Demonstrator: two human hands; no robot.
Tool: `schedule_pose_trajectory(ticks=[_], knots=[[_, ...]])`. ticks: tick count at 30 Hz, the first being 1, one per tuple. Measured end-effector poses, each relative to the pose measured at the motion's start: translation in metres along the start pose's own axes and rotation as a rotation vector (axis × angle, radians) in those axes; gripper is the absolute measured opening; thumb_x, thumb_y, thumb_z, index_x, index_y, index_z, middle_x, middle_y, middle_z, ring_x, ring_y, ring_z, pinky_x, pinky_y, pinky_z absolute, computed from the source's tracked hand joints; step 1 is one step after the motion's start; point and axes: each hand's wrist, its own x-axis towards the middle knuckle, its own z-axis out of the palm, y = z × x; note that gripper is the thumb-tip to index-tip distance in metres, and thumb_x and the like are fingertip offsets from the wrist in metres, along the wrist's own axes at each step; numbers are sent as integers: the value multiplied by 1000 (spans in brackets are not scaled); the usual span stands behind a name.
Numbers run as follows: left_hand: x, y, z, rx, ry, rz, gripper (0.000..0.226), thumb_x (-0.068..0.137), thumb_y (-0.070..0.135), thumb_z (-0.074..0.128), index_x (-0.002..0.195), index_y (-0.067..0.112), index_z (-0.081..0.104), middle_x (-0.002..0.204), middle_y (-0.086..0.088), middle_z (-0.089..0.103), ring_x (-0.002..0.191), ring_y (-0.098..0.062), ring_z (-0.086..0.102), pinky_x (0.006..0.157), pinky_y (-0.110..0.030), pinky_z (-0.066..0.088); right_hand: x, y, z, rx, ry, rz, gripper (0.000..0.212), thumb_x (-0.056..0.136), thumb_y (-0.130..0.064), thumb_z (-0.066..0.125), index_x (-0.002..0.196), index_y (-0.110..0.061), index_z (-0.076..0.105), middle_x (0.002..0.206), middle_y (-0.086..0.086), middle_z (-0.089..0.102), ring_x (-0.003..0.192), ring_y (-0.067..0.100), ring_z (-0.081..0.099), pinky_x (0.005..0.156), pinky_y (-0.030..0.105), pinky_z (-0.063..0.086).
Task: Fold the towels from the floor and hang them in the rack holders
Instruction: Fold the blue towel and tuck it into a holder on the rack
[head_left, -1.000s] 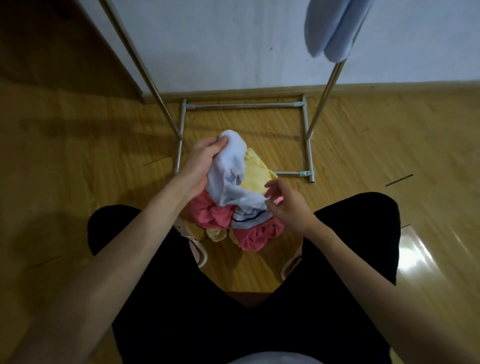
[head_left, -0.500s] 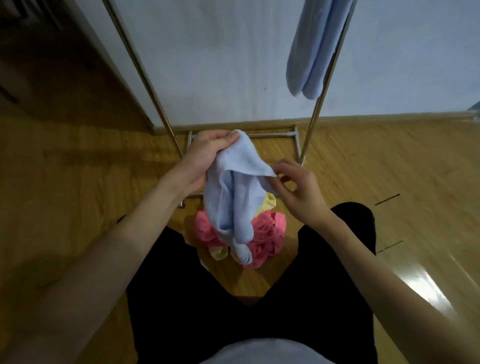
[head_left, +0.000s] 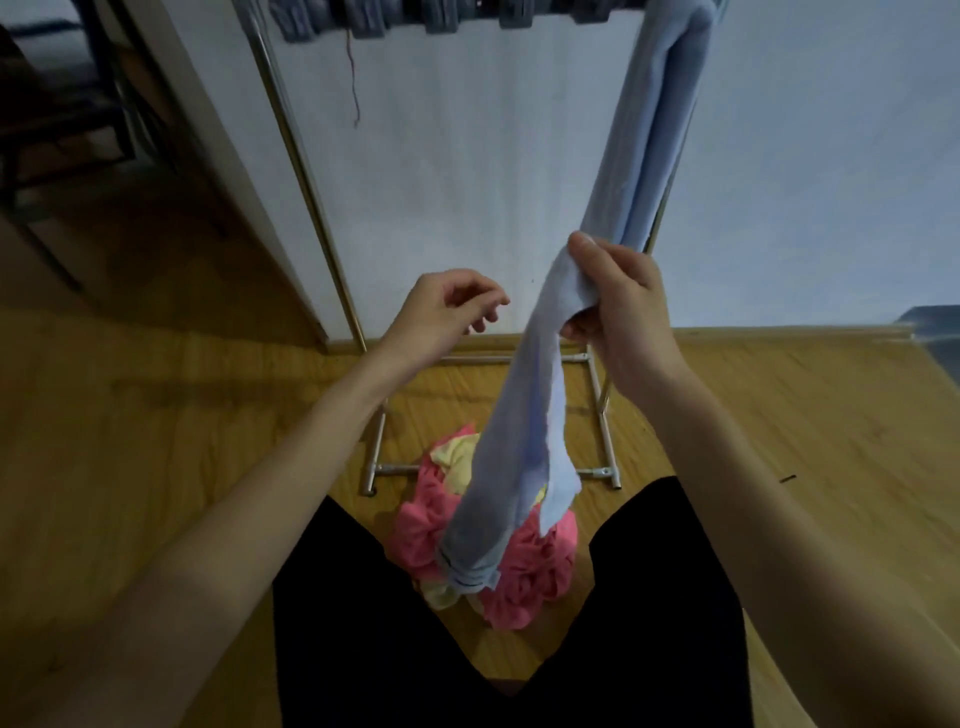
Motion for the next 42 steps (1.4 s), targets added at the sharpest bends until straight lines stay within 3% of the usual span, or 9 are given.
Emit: schedule_pose_trajectory(ticks=[4,10,14,18,21,26,32,38,42], knots=[[-33,-11,-11,-47,-22,59,4,89,5,63,88,8,65,77,-3,65,69,-10,62,67,-21,51,0,7,5,89,11,91,21,100,-21,47,92,-3,53,62,12,41,41,14,54,42,23,46],[-76,-45,6,203,-247,32,35,77,39,75,105,19,66,97,12,69,89,-4,65,80,-27,54,-5,12,16,225,-22,132,29,100,-18,45,81,2,54,50,6,58,43,16,58,44,22,50],[-80,-60,23,285,-134,6,27,92,40,58,68,28,56,62,19,60,56,2,55,51,-15,42,-7,15,18,294,3,147,34,100,-18,46,73,0,55,51,5,61,47,15,61,47,22,52],[-74,-65,14,220,41,-84,34,96,23,55,62,22,51,51,7,47,47,-4,45,49,-28,35,-4,24,2,263,143,153,30,100,-20,48,78,-1,55,50,3,58,48,15,62,51,21,53],[-68,-59,1,127,112,-129,14,95,15,56,88,8,65,70,-20,64,61,-35,60,57,-46,47,-3,37,-14,164,228,191,24,98,-21,52,82,-4,54,52,2,51,48,14,60,54,21,53],[-61,-39,-11,-82,220,-150,25,94,1,50,99,26,48,83,-39,58,72,-51,57,60,-56,52,-8,59,-30,51,206,352,13,92,-12,61,86,0,59,53,2,56,52,12,57,55,19,52],[-48,-24,-23,-147,378,-94,27,91,-8,45,83,17,52,69,-11,64,62,-16,65,53,-24,52,-22,74,-24,-57,173,290,8,92,-3,57,99,-4,55,56,5,58,48,15,56,51,27,50],[-41,-13,-28,-239,497,-103,17,92,-7,44,98,3,58,75,-3,67,67,-6,68,57,-19,54,-36,81,-15,-303,-115,73,17,85,7,62,100,1,64,74,10,63,62,12,59,60,24,51],[-41,-6,-30,-262,512,-103,17,92,-7,45,100,0,59,75,1,67,67,-5,68,56,-18,52,-35,91,-9,-495,-105,-65,19,83,4,65,101,-4,68,89,10,66,70,14,60,66,27,52]])
